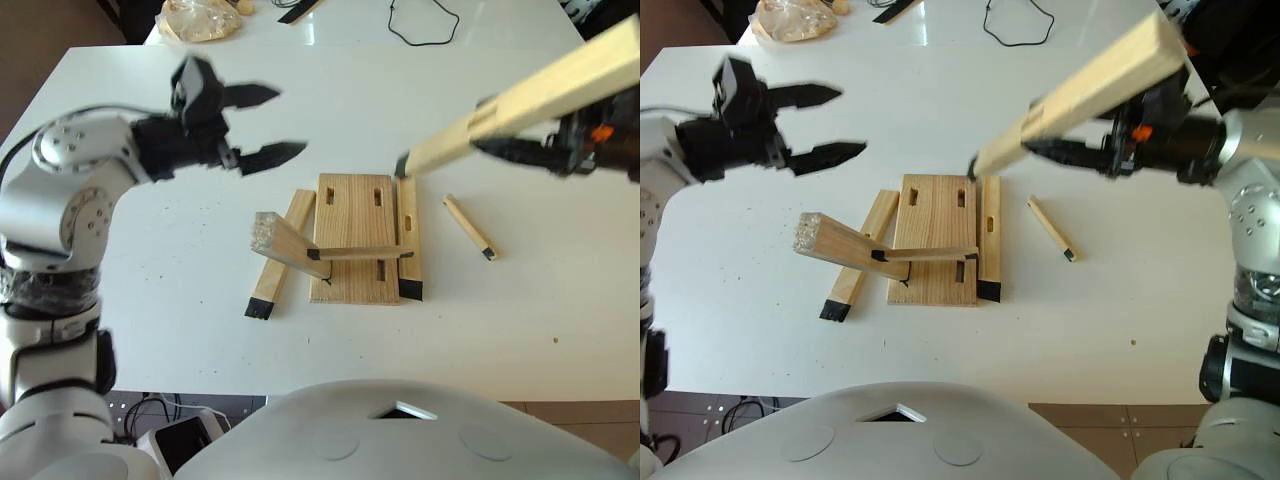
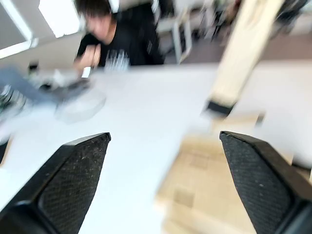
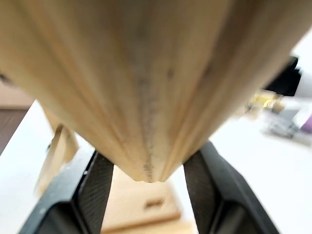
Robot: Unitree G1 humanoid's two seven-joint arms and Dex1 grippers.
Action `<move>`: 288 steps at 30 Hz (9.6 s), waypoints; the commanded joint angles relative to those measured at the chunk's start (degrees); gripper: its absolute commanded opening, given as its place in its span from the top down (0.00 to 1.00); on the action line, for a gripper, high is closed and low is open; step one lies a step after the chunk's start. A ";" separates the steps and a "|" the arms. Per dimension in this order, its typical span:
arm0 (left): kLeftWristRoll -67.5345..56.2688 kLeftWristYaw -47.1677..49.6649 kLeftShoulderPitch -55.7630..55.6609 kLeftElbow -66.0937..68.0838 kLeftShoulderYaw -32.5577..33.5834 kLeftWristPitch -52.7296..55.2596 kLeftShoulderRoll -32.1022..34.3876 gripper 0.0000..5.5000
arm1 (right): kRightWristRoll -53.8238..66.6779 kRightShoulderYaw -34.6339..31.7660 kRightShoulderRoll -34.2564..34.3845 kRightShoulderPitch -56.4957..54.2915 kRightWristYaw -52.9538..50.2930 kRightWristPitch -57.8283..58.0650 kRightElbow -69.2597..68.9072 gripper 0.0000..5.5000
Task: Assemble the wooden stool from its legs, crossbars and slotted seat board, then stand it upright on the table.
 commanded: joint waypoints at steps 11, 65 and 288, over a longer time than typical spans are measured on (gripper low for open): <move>8.84 -7.11 22.18 -3.60 -0.34 -11.02 3.75 0.24 | -2.50 1.40 -0.17 14.10 1.32 -3.35 -13.33 0.63; 11.00 -7.43 20.81 -4.83 -7.65 -12.46 -1.98 0.24 | -17.29 24.87 2.05 3.81 8.53 -15.18 7.35 0.63; 8.23 4.35 14.63 0.17 -9.59 -6.65 -13.86 0.02 | -13.10 11.24 -5.53 26.77 9.29 -13.77 -6.67 0.41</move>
